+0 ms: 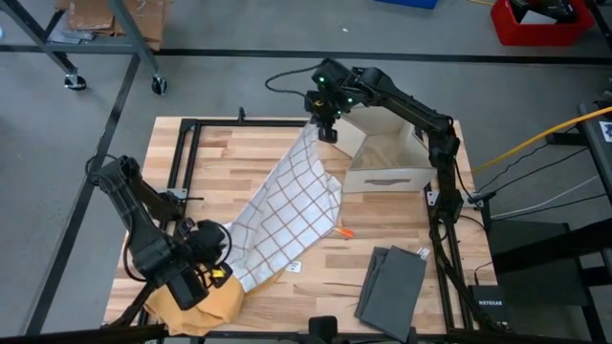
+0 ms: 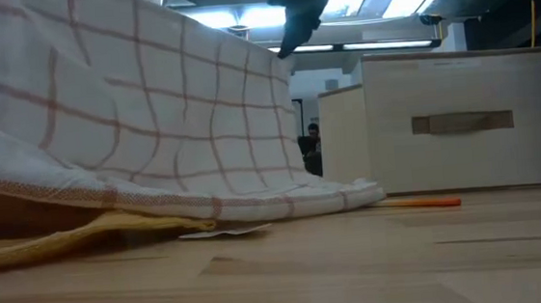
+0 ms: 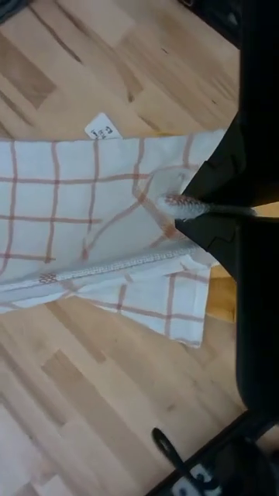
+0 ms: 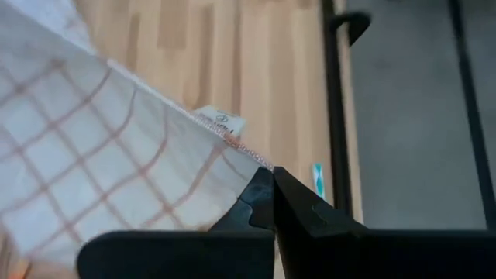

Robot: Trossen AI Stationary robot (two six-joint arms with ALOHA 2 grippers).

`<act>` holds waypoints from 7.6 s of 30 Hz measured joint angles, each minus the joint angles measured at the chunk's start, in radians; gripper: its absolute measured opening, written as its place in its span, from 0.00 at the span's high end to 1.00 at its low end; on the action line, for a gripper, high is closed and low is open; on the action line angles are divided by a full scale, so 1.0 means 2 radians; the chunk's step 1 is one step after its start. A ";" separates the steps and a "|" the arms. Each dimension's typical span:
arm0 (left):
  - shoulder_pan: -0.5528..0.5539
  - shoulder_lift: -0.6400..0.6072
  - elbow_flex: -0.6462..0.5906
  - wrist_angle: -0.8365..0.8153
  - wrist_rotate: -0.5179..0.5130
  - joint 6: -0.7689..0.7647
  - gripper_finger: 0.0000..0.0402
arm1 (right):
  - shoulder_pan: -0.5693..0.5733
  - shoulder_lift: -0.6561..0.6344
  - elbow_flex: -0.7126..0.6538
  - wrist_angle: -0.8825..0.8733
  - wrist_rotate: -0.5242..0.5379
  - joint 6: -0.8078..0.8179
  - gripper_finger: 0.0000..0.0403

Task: Fold towel
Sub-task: Fold the white kitchen towel

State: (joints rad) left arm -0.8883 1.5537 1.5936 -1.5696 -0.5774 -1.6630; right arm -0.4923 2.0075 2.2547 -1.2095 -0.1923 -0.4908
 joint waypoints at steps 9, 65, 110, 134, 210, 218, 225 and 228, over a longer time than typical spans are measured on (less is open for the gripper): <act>0.013 -0.007 0.000 0.000 0.021 0.079 1.00 | 0.002 0.000 0.000 -0.044 -0.035 -0.015 1.00; 0.077 -0.181 -0.061 0.000 0.031 0.093 1.00 | 0.017 -0.001 -0.053 -0.008 0.038 0.011 1.00; 0.081 -0.084 -0.248 0.343 0.218 0.207 1.00 | 0.101 0.000 -0.207 -0.164 -0.018 0.017 1.00; 0.081 -0.073 -0.248 0.415 0.226 0.207 0.67 | 0.133 0.000 -0.291 -0.114 0.031 0.070 0.76; 0.127 -0.073 -0.247 0.416 0.074 0.357 0.65 | 0.155 0.106 -0.283 0.296 -0.048 0.319 0.73; 0.129 -0.065 -0.247 0.253 0.075 0.164 0.75 | 0.216 0.109 -0.283 0.244 0.158 0.318 0.82; 0.136 0.007 -0.247 0.219 0.076 0.088 0.89 | 0.224 0.109 -0.283 0.243 0.181 0.350 0.89; 0.136 0.050 -0.247 0.220 0.092 0.086 0.95 | 0.219 0.109 -0.283 0.235 0.206 0.362 0.91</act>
State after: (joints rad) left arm -0.6170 1.6530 1.0988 -1.1293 -0.3929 -1.4902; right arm -0.0540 2.2253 1.6890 -0.7391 0.2196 0.2329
